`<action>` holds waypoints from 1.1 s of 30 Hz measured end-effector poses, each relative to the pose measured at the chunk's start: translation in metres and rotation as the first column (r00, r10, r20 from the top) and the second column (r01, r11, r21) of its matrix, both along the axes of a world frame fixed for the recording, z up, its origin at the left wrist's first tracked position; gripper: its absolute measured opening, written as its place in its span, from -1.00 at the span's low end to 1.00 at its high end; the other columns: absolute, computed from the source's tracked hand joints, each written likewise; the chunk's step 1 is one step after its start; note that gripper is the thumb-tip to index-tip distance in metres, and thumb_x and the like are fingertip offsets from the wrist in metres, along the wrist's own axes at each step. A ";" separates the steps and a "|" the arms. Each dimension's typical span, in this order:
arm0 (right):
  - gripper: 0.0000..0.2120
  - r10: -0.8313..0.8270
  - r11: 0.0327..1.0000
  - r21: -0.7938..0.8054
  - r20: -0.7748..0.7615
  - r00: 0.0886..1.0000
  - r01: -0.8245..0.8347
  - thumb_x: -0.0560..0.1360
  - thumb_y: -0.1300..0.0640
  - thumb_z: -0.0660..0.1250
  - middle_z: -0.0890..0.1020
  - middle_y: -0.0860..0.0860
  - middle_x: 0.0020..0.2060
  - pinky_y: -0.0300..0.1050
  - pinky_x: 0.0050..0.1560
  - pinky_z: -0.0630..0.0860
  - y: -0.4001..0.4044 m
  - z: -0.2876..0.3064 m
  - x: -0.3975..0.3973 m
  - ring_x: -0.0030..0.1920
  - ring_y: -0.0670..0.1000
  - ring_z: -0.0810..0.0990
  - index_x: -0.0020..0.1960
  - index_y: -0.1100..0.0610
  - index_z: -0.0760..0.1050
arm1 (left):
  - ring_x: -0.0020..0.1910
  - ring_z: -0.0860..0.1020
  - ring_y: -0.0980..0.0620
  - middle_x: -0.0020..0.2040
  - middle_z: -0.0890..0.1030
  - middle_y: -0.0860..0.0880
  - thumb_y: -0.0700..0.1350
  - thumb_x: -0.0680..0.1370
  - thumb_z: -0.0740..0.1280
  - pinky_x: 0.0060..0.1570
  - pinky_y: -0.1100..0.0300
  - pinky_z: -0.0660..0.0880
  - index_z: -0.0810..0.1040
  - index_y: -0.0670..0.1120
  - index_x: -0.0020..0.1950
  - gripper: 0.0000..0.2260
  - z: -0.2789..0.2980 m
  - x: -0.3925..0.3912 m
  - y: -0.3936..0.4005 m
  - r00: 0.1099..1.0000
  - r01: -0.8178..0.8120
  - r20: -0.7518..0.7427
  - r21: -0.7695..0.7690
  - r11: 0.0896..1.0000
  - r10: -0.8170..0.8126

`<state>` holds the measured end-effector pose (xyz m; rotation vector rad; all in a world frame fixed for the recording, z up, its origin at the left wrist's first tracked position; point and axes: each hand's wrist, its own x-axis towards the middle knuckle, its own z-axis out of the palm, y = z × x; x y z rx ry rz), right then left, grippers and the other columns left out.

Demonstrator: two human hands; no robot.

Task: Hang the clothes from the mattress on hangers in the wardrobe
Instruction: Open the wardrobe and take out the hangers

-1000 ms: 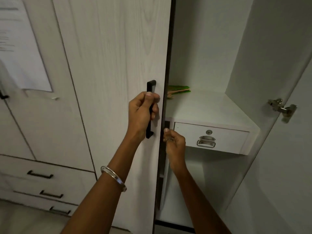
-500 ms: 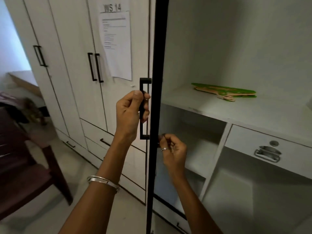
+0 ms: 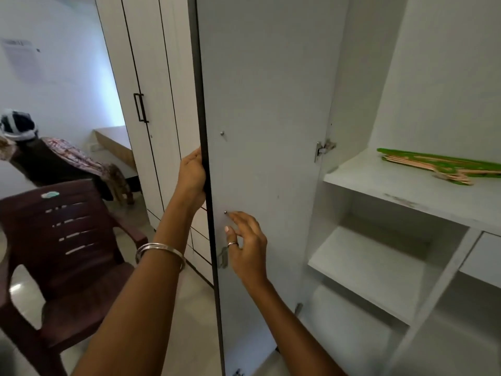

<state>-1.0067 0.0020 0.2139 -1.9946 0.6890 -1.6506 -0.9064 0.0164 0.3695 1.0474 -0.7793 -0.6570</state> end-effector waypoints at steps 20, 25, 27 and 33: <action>-0.84 -0.280 0.951 0.134 -0.021 0.960 0.280 0.54 0.29 0.30 0.67 0.00 -0.06 -0.44 -0.13 0.49 -0.051 0.009 -0.056 -0.11 -0.18 0.60 0.06 0.19 0.63 | -0.04 0.50 -0.04 -0.03 0.51 -0.10 -0.25 0.47 0.26 -0.11 0.04 0.50 0.58 -0.11 -0.02 -0.84 0.029 -0.034 -0.027 0.576 -0.526 0.138 -0.692 0.495 0.805; -0.84 -0.377 0.907 0.210 0.022 0.926 0.364 0.55 0.28 0.28 0.66 -0.01 -0.17 -0.32 -0.18 0.55 -0.083 0.025 -0.130 -0.24 -0.16 0.61 0.05 0.17 0.63 | -0.21 0.52 0.08 -0.12 0.58 -0.13 -0.31 0.50 0.23 -0.28 0.28 0.47 0.58 -0.20 -0.10 -0.86 0.023 -0.109 -0.074 0.762 -0.107 0.403 -0.693 0.713 0.506; -0.84 -0.425 0.883 0.243 0.055 0.904 0.401 0.55 0.29 0.28 0.66 -0.02 -0.20 -0.28 -0.21 0.54 -0.101 0.031 -0.166 -0.28 -0.13 0.60 0.03 0.17 0.62 | -0.26 0.57 0.04 -0.14 0.62 -0.04 -0.27 0.52 0.23 -0.30 0.12 0.54 0.59 -0.13 -0.09 -0.86 0.009 -0.139 -0.106 0.844 0.003 0.442 -0.570 0.822 0.303; -0.85 -0.574 0.807 0.250 0.117 0.811 0.535 0.55 0.26 0.30 0.67 0.04 -0.14 -0.14 -0.07 0.59 -0.179 0.052 -0.292 -0.14 0.01 0.64 0.05 0.14 0.61 | -0.29 0.58 -0.06 -0.18 0.62 0.00 -0.28 0.52 0.28 -0.39 0.25 0.51 0.60 -0.07 -0.11 -0.85 -0.029 -0.239 -0.222 0.902 0.225 0.419 -0.257 0.940 -0.101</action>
